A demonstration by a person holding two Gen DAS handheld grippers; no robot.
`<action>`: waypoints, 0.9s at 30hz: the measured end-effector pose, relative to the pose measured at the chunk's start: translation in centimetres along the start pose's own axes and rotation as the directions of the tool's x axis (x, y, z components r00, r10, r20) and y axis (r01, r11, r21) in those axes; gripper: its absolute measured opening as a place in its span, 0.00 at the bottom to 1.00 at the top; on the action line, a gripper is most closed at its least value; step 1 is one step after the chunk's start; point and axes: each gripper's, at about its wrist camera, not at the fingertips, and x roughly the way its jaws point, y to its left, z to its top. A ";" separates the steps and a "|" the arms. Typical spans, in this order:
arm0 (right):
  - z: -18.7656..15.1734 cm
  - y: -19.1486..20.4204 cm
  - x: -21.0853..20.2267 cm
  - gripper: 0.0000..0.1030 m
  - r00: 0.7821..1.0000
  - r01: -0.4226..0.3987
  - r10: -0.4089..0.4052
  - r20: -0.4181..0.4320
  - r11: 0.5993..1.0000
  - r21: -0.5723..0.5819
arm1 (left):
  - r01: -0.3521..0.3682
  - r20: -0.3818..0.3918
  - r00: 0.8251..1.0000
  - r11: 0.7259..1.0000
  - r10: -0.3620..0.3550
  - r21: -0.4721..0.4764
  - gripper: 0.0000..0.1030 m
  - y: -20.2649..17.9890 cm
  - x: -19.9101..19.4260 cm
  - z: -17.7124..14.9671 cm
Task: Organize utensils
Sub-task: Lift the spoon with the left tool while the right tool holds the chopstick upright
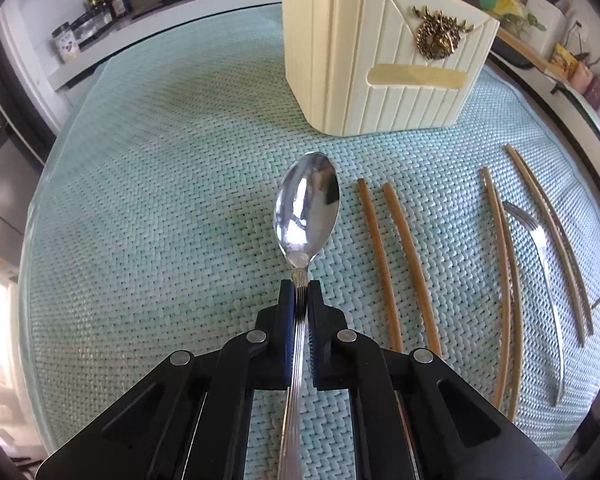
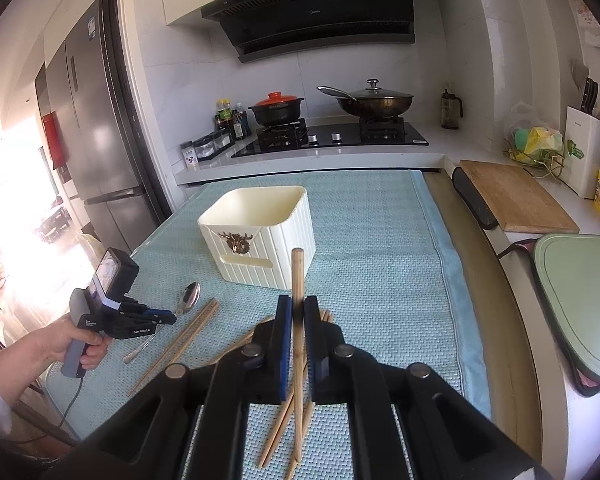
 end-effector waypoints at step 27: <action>0.9 2.0 -0.9 0.06 0.999 -0.011 0.012 0.035 1.000 -0.028 | 0.012 -0.131 0.991 1.000 -0.011 0.007 0.39 0.5 4.9 4.5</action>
